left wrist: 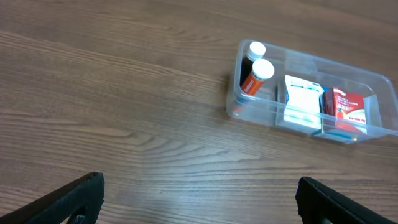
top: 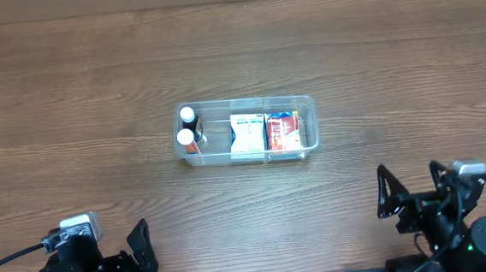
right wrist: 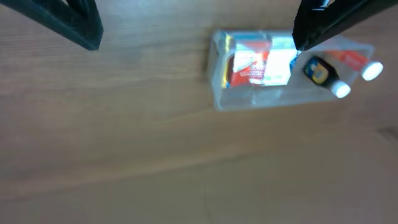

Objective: Pack container

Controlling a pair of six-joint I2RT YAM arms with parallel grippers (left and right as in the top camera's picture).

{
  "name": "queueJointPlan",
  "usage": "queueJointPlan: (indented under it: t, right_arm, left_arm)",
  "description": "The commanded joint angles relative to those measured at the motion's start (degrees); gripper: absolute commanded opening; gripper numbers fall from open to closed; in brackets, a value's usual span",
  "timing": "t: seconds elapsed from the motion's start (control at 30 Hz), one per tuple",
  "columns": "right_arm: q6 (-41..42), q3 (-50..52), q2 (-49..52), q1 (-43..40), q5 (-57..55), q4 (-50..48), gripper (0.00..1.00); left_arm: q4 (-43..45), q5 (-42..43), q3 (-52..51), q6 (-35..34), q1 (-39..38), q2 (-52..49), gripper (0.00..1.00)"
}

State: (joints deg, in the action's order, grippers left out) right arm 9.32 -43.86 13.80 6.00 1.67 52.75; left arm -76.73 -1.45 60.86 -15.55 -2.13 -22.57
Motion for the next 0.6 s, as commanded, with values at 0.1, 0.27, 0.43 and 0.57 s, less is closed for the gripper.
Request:
queueJointPlan:
  t: [0.1, 0.27, 0.43, 0.57]
  right_arm:
    - [-2.05, 24.39, -13.20, -0.22, 2.38, -27.98, 1.00]
    - [-2.29, 36.37, -13.64, -0.11, -2.73, -49.27, 1.00]
    - [-1.86, 43.39, -13.64, -0.11, -6.78, -51.41, 1.00]
    - [-1.88, 43.39, -13.64, 0.04, -5.03, -48.26, 1.00]
  left_arm:
    - [0.22, 0.66, -0.13, -0.90, 0.20, 0.13, 1.00]
    - [0.22, 0.66, -0.13, -0.90, 0.20, 0.13, 1.00]
    - [0.22, 0.66, -0.13, -0.90, 0.20, 0.13, 1.00]
    - [0.22, 0.66, -0.13, -0.90, 0.20, 0.13, 1.00]
